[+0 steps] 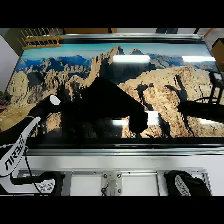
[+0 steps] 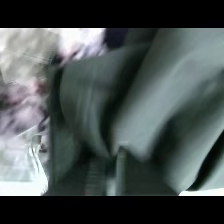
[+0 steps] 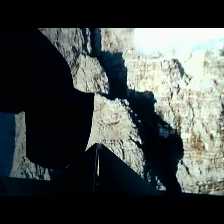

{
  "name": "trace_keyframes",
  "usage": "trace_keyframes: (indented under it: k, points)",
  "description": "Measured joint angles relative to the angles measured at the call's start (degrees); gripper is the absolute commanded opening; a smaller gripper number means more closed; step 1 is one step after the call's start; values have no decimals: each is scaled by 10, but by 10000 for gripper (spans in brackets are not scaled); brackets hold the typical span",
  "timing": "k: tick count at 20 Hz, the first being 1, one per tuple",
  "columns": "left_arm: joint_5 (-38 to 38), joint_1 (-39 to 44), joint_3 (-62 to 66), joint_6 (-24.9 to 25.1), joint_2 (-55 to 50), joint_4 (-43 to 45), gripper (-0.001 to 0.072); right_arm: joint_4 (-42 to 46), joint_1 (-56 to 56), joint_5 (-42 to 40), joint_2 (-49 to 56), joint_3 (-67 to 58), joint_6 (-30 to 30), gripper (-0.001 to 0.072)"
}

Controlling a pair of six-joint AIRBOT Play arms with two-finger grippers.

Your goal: Fold the clothes and pants, and hang the long-sleeved shirts on hangers.

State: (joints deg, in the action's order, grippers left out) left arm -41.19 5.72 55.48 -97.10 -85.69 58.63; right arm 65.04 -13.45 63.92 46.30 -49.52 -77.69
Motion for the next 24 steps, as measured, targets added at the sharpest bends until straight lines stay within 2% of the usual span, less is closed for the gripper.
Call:
trace_keyframes:
  k: [1, 2, 4, 12, 13, 15, 16, 20, 24]
  points:
    - [-5, -2, 15, 1, -7, 0, 4, -7, 0, 0, 10, 21, -1, 326]
    - [-8, -6, 30, 1, -11, 0, 4, -15, 0, -2, 23, 41, -1, 528]
    - [-17, -15, 50, 6, -13, 2, 4, -39, 2, -12, 59, 81, 0, 483]
    - [-31, -35, 70, 12, -4, 3, 4, -183, 87, -117, 243, 132, 77, 482]
    - [-31, -36, 70, 12, -3, 3, 4, -193, 99, -130, 258, 133, 83, 449]
    - [-32, -36, 71, 12, -3, 3, 4, -206, 114, -156, 276, 134, 89, 87]
    - [-31, -37, 71, 12, -3, 3, 4, -209, 118, -163, 281, 133, 92, 10]
    - [-24, -52, 80, 14, 17, 3, 4, -181, 122, -170, 270, 90, 106, 9]
    - [-41, -104, 154, 29, 105, 4, 4, -61, 90, -106, 190, -68, 111, 8]
